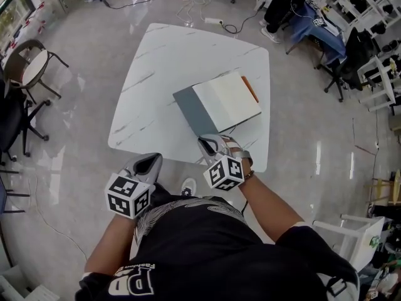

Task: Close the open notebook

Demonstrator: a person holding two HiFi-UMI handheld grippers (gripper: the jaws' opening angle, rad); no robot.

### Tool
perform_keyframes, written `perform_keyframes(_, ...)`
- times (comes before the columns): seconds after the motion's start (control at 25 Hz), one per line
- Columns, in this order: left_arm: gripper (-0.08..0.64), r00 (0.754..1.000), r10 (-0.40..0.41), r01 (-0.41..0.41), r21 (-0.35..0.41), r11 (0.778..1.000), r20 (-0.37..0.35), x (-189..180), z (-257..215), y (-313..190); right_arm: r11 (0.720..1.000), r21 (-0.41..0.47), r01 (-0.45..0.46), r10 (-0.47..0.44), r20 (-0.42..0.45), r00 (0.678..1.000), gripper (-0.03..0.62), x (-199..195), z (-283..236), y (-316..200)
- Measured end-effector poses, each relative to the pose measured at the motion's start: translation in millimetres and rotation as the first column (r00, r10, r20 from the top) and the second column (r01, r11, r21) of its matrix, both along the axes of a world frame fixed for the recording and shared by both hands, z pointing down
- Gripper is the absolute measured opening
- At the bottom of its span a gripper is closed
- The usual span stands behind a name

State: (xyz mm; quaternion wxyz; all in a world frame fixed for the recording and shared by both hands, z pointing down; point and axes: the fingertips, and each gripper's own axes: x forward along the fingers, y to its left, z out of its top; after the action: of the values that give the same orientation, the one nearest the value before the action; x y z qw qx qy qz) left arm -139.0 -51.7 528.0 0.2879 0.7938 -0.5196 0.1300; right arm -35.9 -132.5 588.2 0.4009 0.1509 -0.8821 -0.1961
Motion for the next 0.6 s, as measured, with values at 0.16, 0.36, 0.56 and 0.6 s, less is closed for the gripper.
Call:
perform_keyframes(0.16, 0.058, 1.000, 0.028, -0.028, 0.011, 1.000, 0.002, 8.2, -0.3, -4.3, 0.994, -0.086, -0.063, 0.071, 0.093, 0.993, 0.014, 4.0, -11.6, -3.7)
perform_keyframes(0.36, 0.058, 0.999, 0.034, -0.034, 0.025, 0.999, 0.011, 8.2, -5.4, -13.7, 0.961, -0.244, -0.129, 0.188, 0.235, 0.953, 0.014, 12.8, -35.3, -15.9)
perform_keyframes(0.56, 0.058, 0.999, 0.041, -0.042, 0.042, 0.998, 0.019, 7.4, -12.4, -20.3, 0.920, -0.353, -0.170, 0.293, 0.330, 0.897, 0.014, 19.7, -56.9, -27.8)
perform_keyframes(0.6, 0.058, 0.999, 0.042, -0.043, 0.044, 0.998, 0.018, 7.7, -12.8, -21.4, 0.911, -0.373, -0.175, 0.311, 0.345, 0.886, 0.012, 20.9, -58.6, -29.6)
